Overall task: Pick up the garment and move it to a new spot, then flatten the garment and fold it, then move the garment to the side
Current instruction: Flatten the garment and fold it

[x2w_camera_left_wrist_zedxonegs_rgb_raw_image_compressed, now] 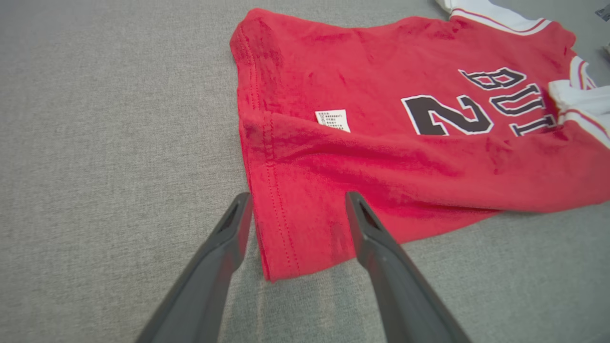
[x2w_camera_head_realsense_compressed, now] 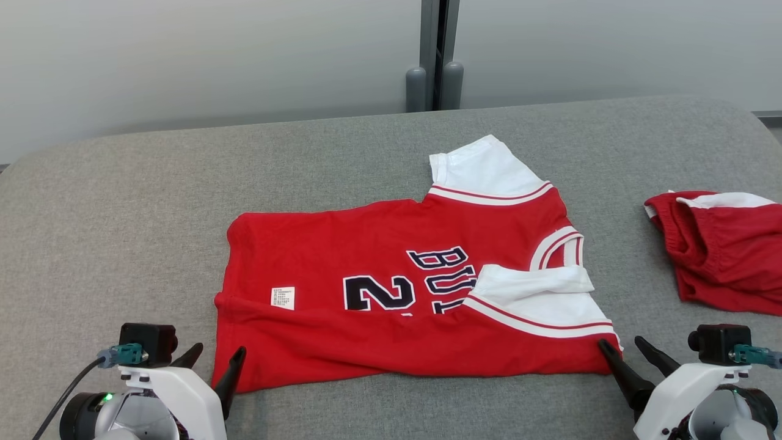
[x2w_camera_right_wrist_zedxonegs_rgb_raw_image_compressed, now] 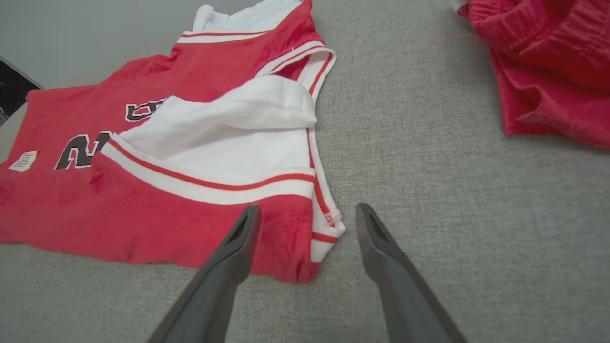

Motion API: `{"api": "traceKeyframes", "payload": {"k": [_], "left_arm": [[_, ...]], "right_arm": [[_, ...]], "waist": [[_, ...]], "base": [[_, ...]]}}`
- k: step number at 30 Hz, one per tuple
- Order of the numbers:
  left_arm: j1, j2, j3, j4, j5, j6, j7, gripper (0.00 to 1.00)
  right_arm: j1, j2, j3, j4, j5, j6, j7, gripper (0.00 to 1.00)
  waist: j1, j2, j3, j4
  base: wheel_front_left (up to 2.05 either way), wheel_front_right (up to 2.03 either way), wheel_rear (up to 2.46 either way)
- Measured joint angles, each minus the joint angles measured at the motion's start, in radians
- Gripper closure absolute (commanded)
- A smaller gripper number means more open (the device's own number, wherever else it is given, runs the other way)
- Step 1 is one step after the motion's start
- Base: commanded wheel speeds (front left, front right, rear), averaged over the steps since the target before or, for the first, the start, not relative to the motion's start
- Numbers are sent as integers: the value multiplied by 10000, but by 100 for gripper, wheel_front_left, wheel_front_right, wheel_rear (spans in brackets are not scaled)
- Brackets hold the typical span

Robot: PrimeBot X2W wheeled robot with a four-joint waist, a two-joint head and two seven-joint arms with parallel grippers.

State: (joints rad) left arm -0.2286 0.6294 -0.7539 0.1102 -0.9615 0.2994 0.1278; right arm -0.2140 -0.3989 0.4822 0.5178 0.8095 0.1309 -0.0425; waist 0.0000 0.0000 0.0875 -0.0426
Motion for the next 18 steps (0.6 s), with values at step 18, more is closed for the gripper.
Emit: {"api": "traceKeyframes", "payload": {"k": [18], "left_arm": [[-399, -541, -510, 1574, -104, -36, 892, 0]], "right_arm": [[361, 1563, -2073, -767, -1703, 0, 1900, 0]], "waist": [[0, 0, 377, -56]], "base": [[0, 0, 0]]}}
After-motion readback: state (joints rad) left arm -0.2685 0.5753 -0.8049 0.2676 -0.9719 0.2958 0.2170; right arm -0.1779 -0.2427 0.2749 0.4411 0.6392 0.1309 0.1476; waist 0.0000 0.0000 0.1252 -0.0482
